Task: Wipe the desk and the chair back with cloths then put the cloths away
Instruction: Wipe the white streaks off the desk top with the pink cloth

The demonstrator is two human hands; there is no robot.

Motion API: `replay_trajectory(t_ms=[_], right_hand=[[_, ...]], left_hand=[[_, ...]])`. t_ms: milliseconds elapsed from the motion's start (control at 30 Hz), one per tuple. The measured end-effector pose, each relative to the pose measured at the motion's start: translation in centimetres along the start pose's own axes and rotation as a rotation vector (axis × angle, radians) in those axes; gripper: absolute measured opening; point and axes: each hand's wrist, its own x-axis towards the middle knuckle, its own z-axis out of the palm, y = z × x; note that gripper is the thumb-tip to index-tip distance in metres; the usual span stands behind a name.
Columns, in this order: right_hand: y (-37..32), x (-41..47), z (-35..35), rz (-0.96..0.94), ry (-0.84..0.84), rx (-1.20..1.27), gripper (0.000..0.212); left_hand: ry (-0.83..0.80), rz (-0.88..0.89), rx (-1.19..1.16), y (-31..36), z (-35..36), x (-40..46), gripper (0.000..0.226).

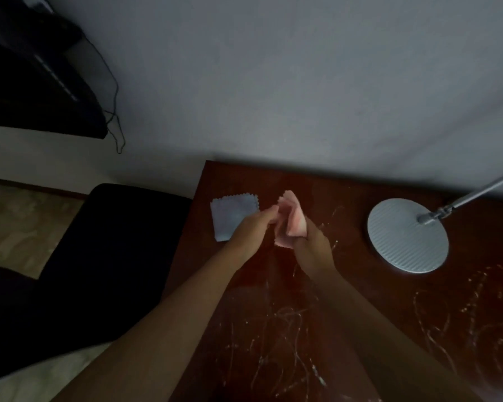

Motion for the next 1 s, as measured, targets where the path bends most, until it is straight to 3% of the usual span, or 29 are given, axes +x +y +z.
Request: replay_trajectory(t_ms=[67, 133, 300, 433, 533, 633, 800, 900, 1000], right_hand=[[0.3, -1.5, 0.8, 0.065, 0.057, 0.065, 0.048], [0.7, -2.9, 1.7, 0.085, 0.088, 0.102, 0.055], [0.6, -7.1, 4.8, -0.135, 0.020, -0.096, 0.081], [0.8, -8.9, 10.2, -0.204, -0.049, -0.212, 0.075], [1.4, -9.0, 13.5, -0.226, -0.083, -0.269, 0.072], [2.6, -8.9, 16.0, -0.256, -0.170, -0.457, 0.074], [4.6, -9.9, 20.0, -0.370, -0.484, -0.959, 0.085], [5.6, -11.8, 21.5, -0.417, -0.449, -1.114, 0.086], [6.2, -13.0, 22.8, -0.486, -0.340, -1.066, 0.076]], left_hand=[[0.011, 0.016, 0.022, -1.6, -1.5, -2.3, 0.041], [0.036, 0.004, 0.079, -3.8, -3.2, -4.5, 0.041], [0.170, -0.044, 0.335, -10.8, -7.1, -8.7, 0.042], [0.252, -0.149, 0.457, -17.6, -9.5, -11.3, 0.053], [0.225, -0.215, 0.572, -21.4, -10.3, -12.5, 0.065], [0.202, -0.194, 0.589, -23.8, -10.0, -13.2, 0.071], [0.273, -0.122, 0.453, -26.1, -9.5, -13.2, 0.066], [0.368, -0.060, 0.421, -27.6, -9.3, -12.8, 0.062], [0.478, 0.013, 0.403, -28.7, -9.5, -12.1, 0.060]])
